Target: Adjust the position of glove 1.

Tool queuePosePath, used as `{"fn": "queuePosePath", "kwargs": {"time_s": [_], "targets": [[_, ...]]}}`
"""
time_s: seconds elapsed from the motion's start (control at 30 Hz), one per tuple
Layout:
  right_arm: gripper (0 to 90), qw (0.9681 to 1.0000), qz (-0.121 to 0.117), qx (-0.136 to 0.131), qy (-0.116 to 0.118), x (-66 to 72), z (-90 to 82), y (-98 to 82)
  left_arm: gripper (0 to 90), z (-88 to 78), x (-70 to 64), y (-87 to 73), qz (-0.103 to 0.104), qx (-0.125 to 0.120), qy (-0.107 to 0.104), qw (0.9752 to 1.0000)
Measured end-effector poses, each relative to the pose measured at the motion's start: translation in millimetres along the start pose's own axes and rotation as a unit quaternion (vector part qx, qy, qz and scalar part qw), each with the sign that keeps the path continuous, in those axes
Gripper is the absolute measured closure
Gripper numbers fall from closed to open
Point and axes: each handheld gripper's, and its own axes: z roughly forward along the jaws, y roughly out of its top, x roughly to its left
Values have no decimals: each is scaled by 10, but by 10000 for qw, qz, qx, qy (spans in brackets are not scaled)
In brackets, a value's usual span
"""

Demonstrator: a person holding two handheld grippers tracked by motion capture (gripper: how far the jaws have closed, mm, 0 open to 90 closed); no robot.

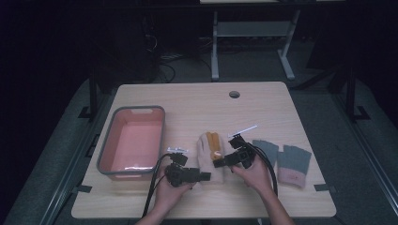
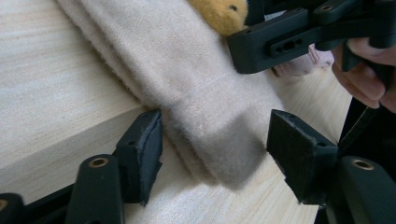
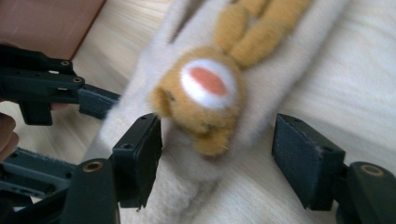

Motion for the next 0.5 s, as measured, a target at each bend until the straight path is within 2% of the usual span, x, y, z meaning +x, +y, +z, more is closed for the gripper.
{"fn": "queuePosePath", "kwargs": {"time_s": [0.13,0.3,0.33,0.5], "targets": [[350,9998,151,-28,85,-55,0,-31,404,16,12,3,-81,15,-31,10000],[410,9996,238,-62,102,-46,29,-67,442,38,10,4,-49,106,-4,9999],[445,9993,334,-128,142,-40,37,-88,480,39,14,6,-64,103,-7,9999],[515,9981,497,-245,273,-34,64,-128,556,46,43,22,-48,187,-27,9998]]}}
